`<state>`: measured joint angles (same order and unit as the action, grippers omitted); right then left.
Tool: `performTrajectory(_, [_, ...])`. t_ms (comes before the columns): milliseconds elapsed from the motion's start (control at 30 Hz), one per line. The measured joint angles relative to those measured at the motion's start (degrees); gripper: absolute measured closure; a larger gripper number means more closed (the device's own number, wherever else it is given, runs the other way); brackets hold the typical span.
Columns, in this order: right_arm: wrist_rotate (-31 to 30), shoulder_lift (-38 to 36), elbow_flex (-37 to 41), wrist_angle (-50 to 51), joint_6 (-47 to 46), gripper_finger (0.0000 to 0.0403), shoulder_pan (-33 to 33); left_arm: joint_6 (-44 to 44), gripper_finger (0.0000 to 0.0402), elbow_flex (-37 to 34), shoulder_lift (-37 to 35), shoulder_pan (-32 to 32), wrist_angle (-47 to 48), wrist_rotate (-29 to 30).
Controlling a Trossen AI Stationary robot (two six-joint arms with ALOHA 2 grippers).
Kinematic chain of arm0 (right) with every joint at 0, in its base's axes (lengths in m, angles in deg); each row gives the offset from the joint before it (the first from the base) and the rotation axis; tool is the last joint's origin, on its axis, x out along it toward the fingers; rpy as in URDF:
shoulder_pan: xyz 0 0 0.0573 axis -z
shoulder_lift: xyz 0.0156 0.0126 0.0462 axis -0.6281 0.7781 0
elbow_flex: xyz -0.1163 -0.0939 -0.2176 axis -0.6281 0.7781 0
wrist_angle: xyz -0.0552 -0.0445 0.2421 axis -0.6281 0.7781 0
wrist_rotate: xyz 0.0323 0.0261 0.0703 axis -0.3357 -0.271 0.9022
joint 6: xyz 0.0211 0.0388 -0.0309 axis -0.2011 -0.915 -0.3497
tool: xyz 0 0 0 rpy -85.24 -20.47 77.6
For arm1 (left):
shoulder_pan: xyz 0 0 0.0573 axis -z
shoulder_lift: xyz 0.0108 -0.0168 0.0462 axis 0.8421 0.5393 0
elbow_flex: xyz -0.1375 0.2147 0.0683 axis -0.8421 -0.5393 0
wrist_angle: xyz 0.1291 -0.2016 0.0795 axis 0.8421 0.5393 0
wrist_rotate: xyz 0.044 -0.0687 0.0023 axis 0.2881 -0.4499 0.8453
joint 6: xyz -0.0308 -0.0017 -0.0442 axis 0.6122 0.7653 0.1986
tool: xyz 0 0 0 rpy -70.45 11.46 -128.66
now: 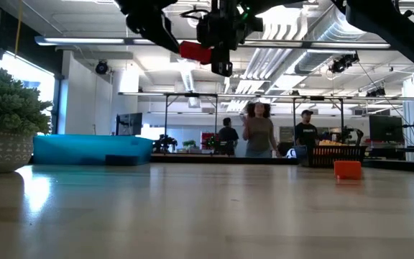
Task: Sort & place blocks by color
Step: Put the red game piece into the blue bin
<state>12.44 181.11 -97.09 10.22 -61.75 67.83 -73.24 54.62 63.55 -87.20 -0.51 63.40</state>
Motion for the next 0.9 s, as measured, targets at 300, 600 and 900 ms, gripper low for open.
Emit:
performTrajectory(300, [4.32, 0.00, 0.00, -0.13, 0.15, 0.0294, -0.06, 1.73, 0.0151, 0.00, 0.00, 6.37, -4.84, 2.16])
performTrajectory(600, [15.15, -0.02, -0.02, -2.14, 0.00, 0.0294, -0.06, 3.36, 0.0153, 0.00, 0.00, 9.52, -6.76, 6.29])
performTrajectory(900, [13.35, -0.02, -0.02, -2.69, -0.16, 0.0294, -0.19, 4.49, 0.0238, 0.00, 0.00, 10.07, -7.15, 7.61])
